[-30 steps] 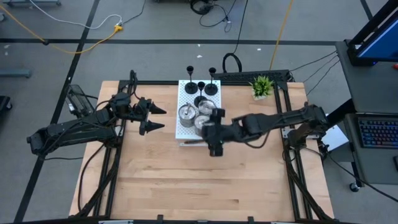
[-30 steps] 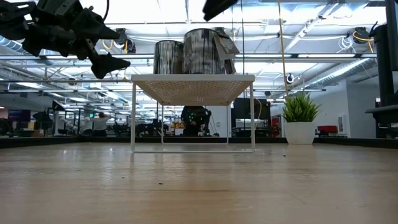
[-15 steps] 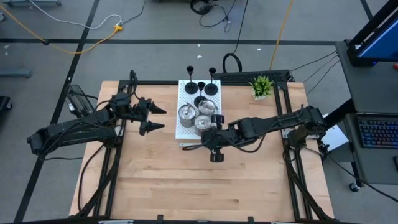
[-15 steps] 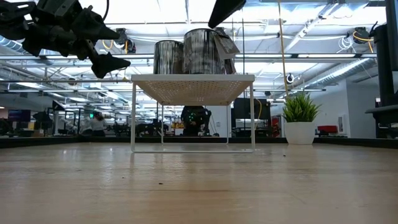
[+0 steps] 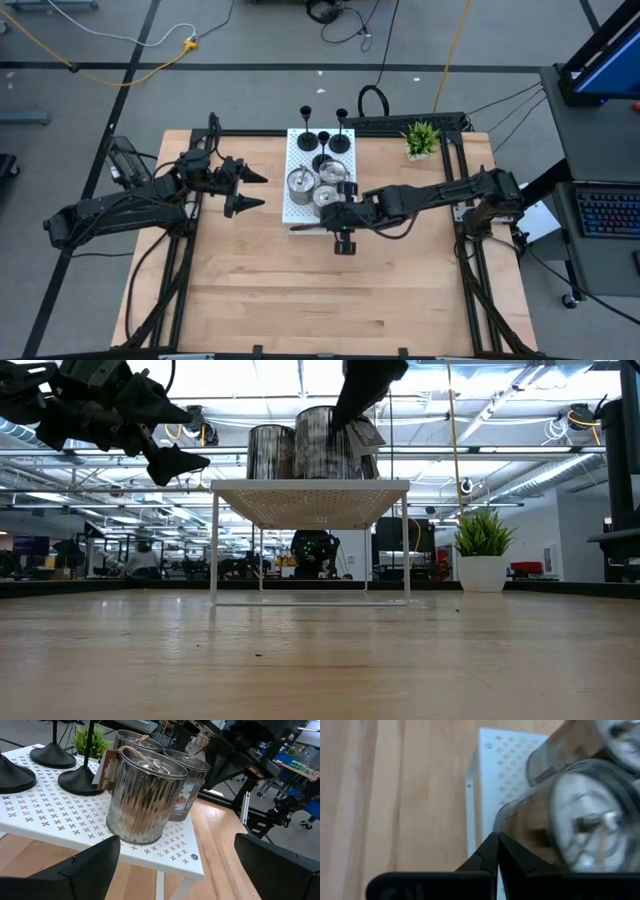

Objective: Pick & Place candle stick holders
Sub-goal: Put the brown scented candle on the shelf, then return to Home Position

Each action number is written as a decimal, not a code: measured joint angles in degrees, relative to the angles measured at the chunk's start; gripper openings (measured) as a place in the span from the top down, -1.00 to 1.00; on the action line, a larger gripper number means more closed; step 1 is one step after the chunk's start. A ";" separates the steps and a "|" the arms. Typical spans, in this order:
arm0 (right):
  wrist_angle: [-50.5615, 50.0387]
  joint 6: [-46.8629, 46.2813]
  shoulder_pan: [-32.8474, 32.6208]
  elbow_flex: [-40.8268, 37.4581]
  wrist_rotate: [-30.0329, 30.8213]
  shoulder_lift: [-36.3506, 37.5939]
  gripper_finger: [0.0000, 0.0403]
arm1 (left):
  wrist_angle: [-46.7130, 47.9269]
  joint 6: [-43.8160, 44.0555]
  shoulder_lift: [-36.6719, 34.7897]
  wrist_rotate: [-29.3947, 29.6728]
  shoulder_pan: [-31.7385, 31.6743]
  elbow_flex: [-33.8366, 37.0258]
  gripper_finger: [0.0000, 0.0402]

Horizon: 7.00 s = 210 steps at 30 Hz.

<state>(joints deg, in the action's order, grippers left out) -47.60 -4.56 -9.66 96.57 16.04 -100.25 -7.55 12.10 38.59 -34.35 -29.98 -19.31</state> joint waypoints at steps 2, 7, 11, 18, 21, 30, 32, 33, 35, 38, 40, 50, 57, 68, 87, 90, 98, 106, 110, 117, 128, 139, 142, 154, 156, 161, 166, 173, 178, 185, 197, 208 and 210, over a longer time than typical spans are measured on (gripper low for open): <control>0.80 0.77 0.70 0.00 0.16 0.01 1.00 | 0.00 0.00 0.00 0.02 0.00 0.00 -0.99; 1.18 3.00 2.54 0.00 -0.20 0.05 1.00 | 0.00 -0.31 0.02 0.06 0.00 -0.02 -0.99; 2.84 4.32 3.93 0.00 -1.58 0.05 1.00 | 0.00 -0.42 0.01 0.44 0.00 -0.01 -0.99; 3.69 5.05 4.84 0.00 -4.14 0.03 1.00 | 0.00 -0.40 0.02 0.46 0.02 0.00 -0.99; 4.40 3.91 3.82 0.00 -6.25 0.22 1.00 | 0.00 -0.39 0.02 0.46 0.00 0.00 -0.99; 4.02 -0.15 -1.06 0.00 -8.64 7.47 1.00 | 0.00 5.42 0.02 0.40 0.00 -0.02 -0.99; 2.45 -0.98 -1.98 0.00 -8.64 10.03 1.00 | 0.00 3.88 0.01 -0.37 0.05 0.00 -0.99; 2.21 -1.63 -2.57 -0.33 -8.52 11.37 1.00 | 0.00 2.71 0.00 -1.22 0.11 0.00 -0.99; 3.40 -3.23 -3.64 -2.27 -7.32 14.43 1.00 | -0.37 0.60 0.00 -3.93 0.44 0.00 -0.99; 5.82 -6.35 -5.86 -7.96 -2.70 19.95 1.00 | -3.32 -1.03 -0.08 -9.69 1.51 0.00 -0.99; 9.14 -8.37 -7.51 -12.86 -0.10 24.22 1.00 | -5.51 -1.10 -0.42 -12.46 2.58 0.00 -0.99; 27.06 -10.58 -12.50 -38.34 0.38 45.34 1.00 | -6.83 1.81 -8.92 -11.50 4.44 0.00 -0.99; 34.94 -16.49 -13.00 -52.29 0.41 58.87 1.00 | 8.96 0.97 -19.25 -5.01 1.74 0.00 -0.99; 38.77 -15.98 -12.93 -64.95 7.77 74.43 1.00 | 17.80 -3.02 -26.38 -2.06 -0.69 0.00 -0.99; 39.70 -18.34 -12.95 -73.75 7.77 80.59 1.00 | 18.05 -5.56 -26.23 -1.62 -0.92 0.00 -0.99; 41.63 -21.19 -12.93 -75.28 7.88 80.61 1.00 | 17.92 -5.59 -26.22 -1.60 -0.92 0.00 -0.99; 57.59 -14.23 -12.34 -80.01 7.86 80.59 1.00 | 12.53 -4.11 -21.17 -0.55 0.67 0.00 -0.99; 57.98 -12.78 -6.22 -80.76 7.49 81.44 1.00 | 3.56 -6.46 -12.32 -3.95 0.98 0.00 -0.99; 55.49 -13.00 -3.12 -80.78 2.49 84.46 1.00 | 3.48 -6.50 -12.02 -8.15 -2.58 0.00 -0.99; 50.08 -12.83 -1.02 -80.78 0.25 92.10 1.00 | 7.21 -7.09 -12.50 -14.31 -8.75 0.18 -0.99; 45.32 -12.61 -0.78 -80.95 0.37 97.21 1.00 | -15.64 3.36 -15.47 -17.00 -12.31 13.12 -0.99; 54.90 -12.96 -0.78 -90.63 0.34 98.03 1.00 | -22.60 5.40 -15.35 -17.38 -13.81 18.53 -0.99; 53.98 -12.09 -0.78 -90.77 0.36 99.38 1.00 | -22.20 4.17 -15.37 -18.16 -13.77 18.51 -0.99; 53.00 -11.32 -0.76 -90.79 0.50 100.15 1.00 | -28.42 10.95 -15.37 -13.99 -5.43 18.47 -0.99; 52.95 -11.32 -0.77 -90.79 0.70 100.13 1.00 | -29.32 12.15 -15.36 -12.24 -2.05 18.47 -0.99; 52.94 -11.62 -0.78 -90.79 2.04 100.13 1.00 | -28.10 10.88 -15.34 -8.83 4.82 18.47 -0.99; 52.95 -12.72 -0.78 -90.79 1.99 100.13 1.00 | -23.13 11.46 -15.95 -10.00 6.11 16.49 -0.99; 52.95 -12.74 -0.78 -90.79 1.91 100.13 1.00 | 4.66 0.26 -21.38 -10.77 3.57 7.88 -0.99; 52.92 -12.74 -0.78 -90.79 1.89 100.13 1.00 | 10.95 -2.86 -30.77 -6.55 3.98 6.99 -0.99; 52.43 -12.66 -0.78 -90.79 1.81 100.11 1.00 | 18.03 -1.59 -38.25 2.41 8.34 7.09 -0.99; 52.46 -11.88 -0.80 -90.79 4.95 100.11 1.00 | 12.30 -3.53 -37.00 19.21 20.80 12.58 -0.99; 52.18 -11.24 -0.80 -90.79 4.90 100.11 1.00 | 10.49 -2.52 -37.96 22.40 22.60 16.65 -0.99; 51.48 -11.91 -0.80 -90.91 4.89 100.07 1.00 | 8.10 -2.65 -37.26 22.45 22.62 17.36 -0.99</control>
<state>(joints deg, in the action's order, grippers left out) 3.88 -16.48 -10.46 5.67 20.93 -0.19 0.55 9.45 1.32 -11.90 -7.35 -1.95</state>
